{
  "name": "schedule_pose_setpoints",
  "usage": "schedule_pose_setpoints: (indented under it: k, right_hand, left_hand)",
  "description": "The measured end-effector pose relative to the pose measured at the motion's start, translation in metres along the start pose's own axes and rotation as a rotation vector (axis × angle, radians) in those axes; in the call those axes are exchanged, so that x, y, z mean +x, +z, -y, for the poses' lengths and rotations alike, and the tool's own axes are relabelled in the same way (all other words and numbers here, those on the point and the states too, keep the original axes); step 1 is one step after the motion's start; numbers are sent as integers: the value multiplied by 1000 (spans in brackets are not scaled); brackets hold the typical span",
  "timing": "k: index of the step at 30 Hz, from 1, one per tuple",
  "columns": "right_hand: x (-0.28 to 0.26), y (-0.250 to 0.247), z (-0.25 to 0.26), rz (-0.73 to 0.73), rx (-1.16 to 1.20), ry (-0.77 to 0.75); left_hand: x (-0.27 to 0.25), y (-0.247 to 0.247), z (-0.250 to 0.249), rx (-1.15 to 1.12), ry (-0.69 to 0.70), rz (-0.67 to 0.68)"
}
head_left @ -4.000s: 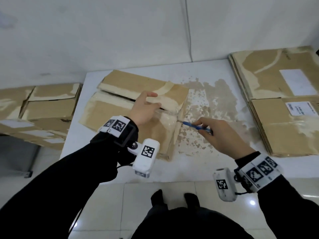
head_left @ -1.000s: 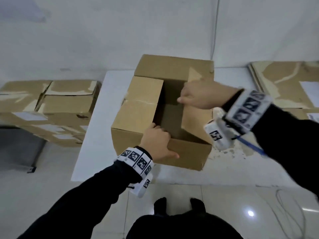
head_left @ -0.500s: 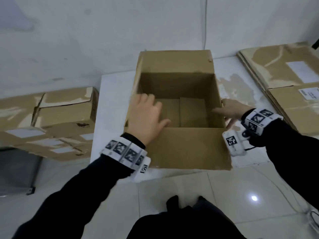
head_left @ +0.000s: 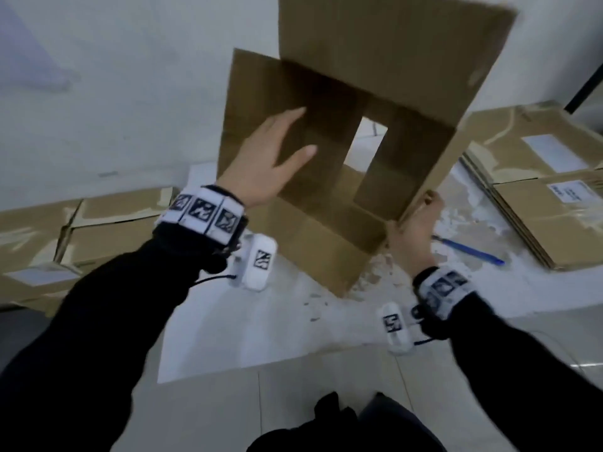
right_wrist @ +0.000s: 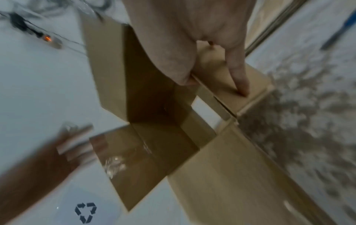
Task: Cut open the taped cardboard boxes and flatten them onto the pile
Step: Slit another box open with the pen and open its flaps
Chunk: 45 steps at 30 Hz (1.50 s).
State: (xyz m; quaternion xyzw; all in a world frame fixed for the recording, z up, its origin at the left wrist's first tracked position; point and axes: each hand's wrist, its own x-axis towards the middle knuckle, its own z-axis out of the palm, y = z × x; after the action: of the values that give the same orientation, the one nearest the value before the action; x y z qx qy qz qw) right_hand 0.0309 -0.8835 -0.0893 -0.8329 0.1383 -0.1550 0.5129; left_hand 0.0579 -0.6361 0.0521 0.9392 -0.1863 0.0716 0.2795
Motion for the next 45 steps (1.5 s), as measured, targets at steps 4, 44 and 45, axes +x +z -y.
schedule_pose_setpoints:
  k: [4,44,45]
  right_hand:
    - [-45,44,-20,-1,-120,38]
    - [156,-16,69,1338,78,-201]
    - [155,-12,68,1349,77,-215]
  left_hand:
    - [41,30,-62,-59,65,-13]
    - [23,105,-156,595,-282,-140]
    - [28,113,-156,653,-350,-72]
